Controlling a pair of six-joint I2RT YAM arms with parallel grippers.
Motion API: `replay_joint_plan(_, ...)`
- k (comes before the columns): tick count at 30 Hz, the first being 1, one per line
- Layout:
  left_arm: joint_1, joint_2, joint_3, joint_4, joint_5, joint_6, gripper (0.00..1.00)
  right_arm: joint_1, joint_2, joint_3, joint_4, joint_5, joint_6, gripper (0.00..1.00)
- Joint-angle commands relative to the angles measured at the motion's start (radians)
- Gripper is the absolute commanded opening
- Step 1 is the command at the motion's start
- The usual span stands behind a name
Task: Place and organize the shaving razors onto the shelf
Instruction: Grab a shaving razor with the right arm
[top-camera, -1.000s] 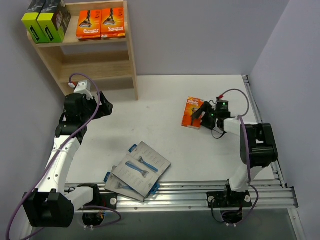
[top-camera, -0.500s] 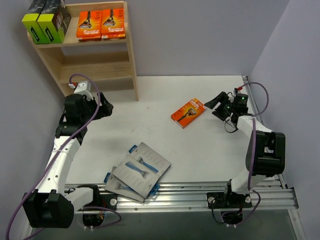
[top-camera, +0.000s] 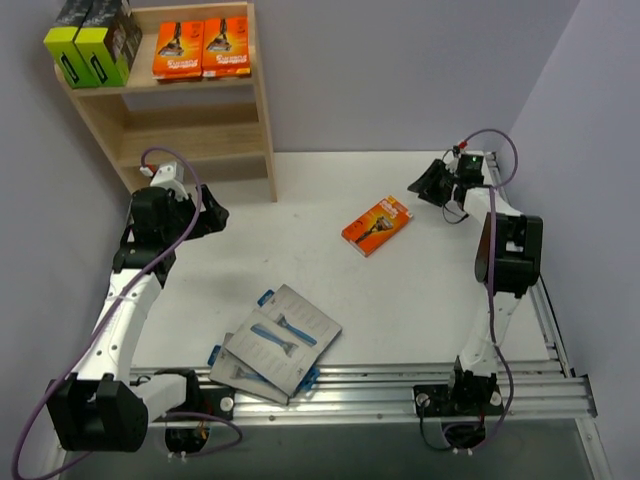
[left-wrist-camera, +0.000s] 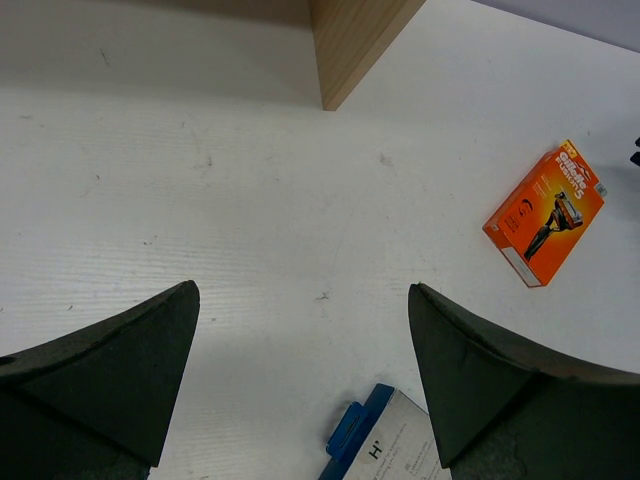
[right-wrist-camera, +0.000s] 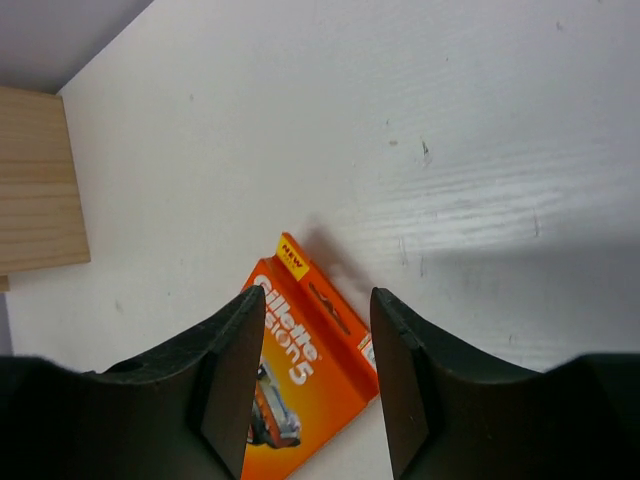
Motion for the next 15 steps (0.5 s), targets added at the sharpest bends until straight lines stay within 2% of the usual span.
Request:
replay_joint_plan(1,0.003,0.007,0.001,0.052,0.026,-0.010,0.94,-0.002,0.078,0.122,-0.132,-0.054,-0.128,0.41)
replay_joint_plan(7,0.003,0.028,0.004,0.055,0.044,-0.017,0.94,-0.003,0.149,0.166,-0.143,-0.116,-0.171,0.40)
replay_joint_plan(15,0.003,0.042,0.001,0.063,0.064,-0.023,0.94,0.013,0.134,0.035,-0.057,-0.186,-0.175,0.40)
